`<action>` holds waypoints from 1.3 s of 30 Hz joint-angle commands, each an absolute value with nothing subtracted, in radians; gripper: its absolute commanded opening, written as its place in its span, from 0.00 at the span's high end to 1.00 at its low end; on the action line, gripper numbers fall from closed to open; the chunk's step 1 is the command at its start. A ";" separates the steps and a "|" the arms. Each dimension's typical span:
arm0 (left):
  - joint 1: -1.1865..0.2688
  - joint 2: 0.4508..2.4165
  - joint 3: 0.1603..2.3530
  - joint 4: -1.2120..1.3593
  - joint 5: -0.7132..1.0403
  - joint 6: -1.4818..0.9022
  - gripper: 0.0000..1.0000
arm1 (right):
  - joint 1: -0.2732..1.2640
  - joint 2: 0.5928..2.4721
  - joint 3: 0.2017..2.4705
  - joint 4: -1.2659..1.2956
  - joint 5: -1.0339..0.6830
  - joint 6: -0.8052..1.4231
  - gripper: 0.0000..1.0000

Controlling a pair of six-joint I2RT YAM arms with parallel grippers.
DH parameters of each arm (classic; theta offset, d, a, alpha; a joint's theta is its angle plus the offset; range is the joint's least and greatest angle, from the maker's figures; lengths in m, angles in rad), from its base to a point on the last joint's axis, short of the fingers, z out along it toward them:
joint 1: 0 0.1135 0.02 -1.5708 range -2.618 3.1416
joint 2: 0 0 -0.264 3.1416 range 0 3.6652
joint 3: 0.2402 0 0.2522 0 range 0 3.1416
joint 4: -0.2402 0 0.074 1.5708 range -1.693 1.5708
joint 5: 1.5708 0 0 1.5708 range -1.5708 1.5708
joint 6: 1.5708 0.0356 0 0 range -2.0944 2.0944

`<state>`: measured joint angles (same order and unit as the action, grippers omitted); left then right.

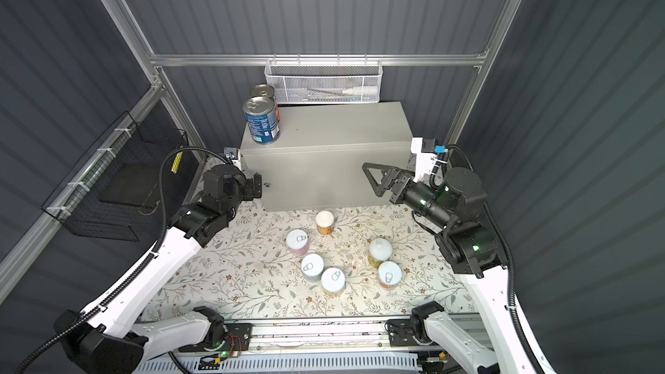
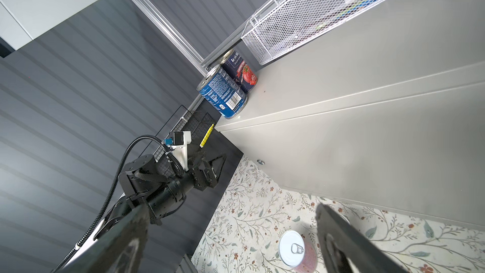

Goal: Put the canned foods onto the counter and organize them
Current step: 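Withdraw the left gripper down toward the table cans while the right gripper lowers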

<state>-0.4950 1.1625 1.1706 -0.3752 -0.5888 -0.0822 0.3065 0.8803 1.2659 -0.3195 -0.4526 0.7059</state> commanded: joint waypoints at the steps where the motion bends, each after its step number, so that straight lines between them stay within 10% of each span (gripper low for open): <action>1: -0.494 1.151 1.145 -0.431 -0.602 -0.114 0.00 | 0.312 0.869 1.262 -0.311 -0.416 0.683 0.01; 39: -0.693 1.081 0.965 -0.434 -0.498 -0.302 0.00 | 0.307 0.722 0.909 -0.532 -0.035 0.410 0.01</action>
<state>-0.6861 1.1172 0.9985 -0.4473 -0.5224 -0.2535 0.3065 0.7502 0.9382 -0.4950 -0.0956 0.4664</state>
